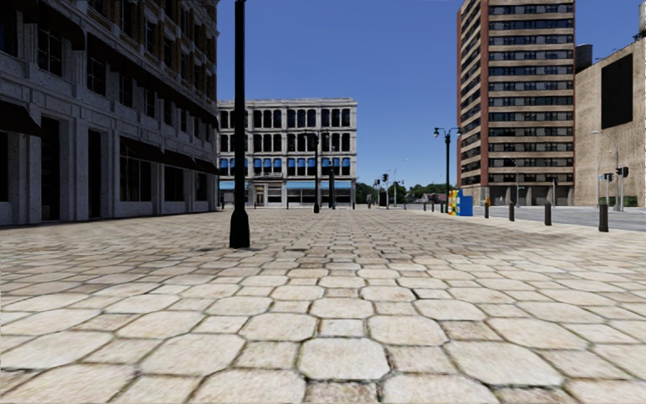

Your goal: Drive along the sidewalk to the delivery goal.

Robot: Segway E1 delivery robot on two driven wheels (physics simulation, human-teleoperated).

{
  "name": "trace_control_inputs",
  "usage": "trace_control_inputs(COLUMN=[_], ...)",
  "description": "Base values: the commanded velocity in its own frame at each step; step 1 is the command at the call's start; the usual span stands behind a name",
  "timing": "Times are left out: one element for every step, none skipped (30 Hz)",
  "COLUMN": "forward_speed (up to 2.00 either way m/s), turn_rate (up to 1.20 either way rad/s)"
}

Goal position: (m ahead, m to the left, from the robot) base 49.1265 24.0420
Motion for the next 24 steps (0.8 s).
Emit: trace_control_inputs(forward_speed=[2.0,2.0,2.0,2.0,2.0,2.0,2.0,2.0,2.0,2.0,2.0,2.0,2.0,2.0,2.0,2.0,2.0,2.0,2.0,2.0,2.0,2.0,2.0,2.0], turn_rate=[-0.02,0.0,0.0,0.0,0.0,0.0,0.0,0.0,0.0,0.0,0.0,0.0,0.0,0.0,0.0,0.0,0.0,0.0,0.0,0.0,0.0,0.0,0.0,0.0])
